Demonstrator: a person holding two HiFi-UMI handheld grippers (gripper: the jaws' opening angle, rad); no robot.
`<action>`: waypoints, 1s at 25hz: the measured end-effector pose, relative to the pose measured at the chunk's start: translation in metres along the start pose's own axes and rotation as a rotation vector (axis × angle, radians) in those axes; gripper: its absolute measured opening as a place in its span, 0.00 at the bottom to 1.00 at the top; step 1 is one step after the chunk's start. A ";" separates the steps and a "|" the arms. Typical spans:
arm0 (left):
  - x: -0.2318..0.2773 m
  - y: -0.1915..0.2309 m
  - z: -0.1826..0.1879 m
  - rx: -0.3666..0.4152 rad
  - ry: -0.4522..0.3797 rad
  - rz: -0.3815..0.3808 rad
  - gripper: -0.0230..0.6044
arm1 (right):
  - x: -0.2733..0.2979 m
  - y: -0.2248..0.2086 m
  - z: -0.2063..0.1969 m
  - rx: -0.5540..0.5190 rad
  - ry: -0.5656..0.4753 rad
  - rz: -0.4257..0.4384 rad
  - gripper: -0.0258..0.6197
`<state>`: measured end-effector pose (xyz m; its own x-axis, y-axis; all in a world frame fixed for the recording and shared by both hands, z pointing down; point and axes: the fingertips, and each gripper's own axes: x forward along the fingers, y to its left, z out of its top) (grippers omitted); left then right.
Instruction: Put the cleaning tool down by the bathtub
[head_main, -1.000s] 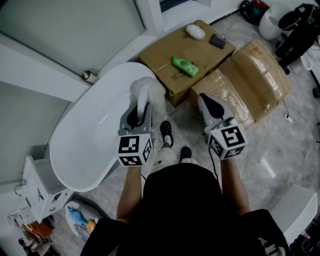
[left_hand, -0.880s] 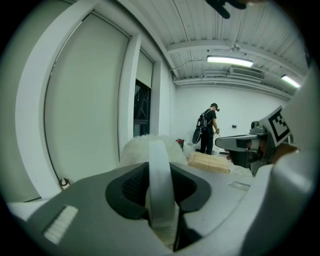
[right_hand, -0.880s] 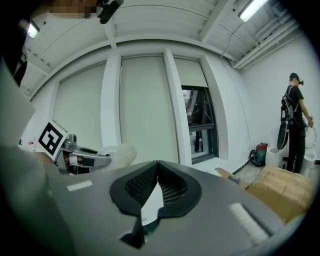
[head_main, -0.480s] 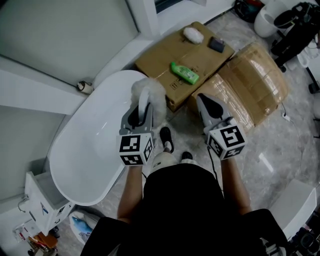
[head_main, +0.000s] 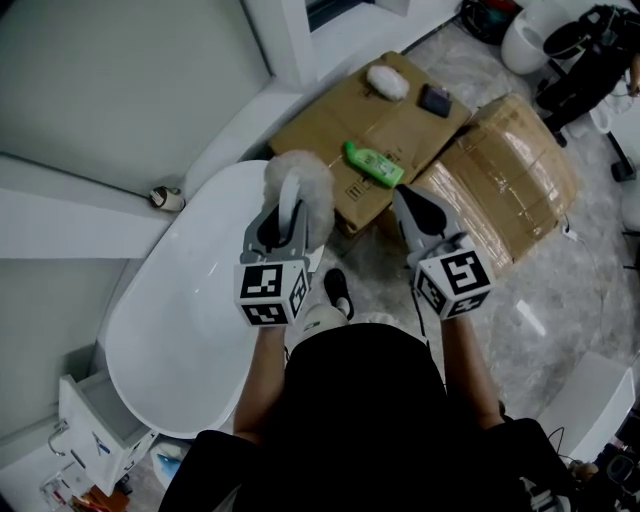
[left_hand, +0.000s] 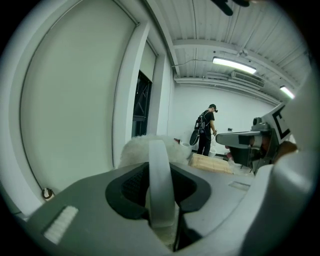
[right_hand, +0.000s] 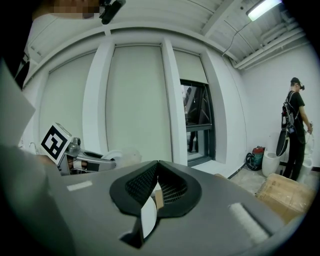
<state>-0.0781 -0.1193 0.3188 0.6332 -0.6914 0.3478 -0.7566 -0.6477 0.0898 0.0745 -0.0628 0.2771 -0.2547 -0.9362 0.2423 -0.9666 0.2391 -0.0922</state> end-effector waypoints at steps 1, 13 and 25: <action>0.004 0.005 0.001 0.000 0.002 -0.005 0.18 | 0.006 0.000 0.001 0.003 0.002 -0.005 0.05; 0.036 0.051 -0.019 -0.067 0.061 -0.032 0.18 | 0.051 0.013 -0.008 0.007 0.050 -0.022 0.05; 0.068 0.060 -0.047 -0.133 0.122 0.015 0.18 | 0.078 -0.005 -0.027 0.025 0.108 0.019 0.05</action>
<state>-0.0881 -0.1903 0.3921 0.6029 -0.6516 0.4603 -0.7861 -0.5837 0.2033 0.0586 -0.1300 0.3224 -0.2756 -0.8980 0.3429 -0.9610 0.2487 -0.1211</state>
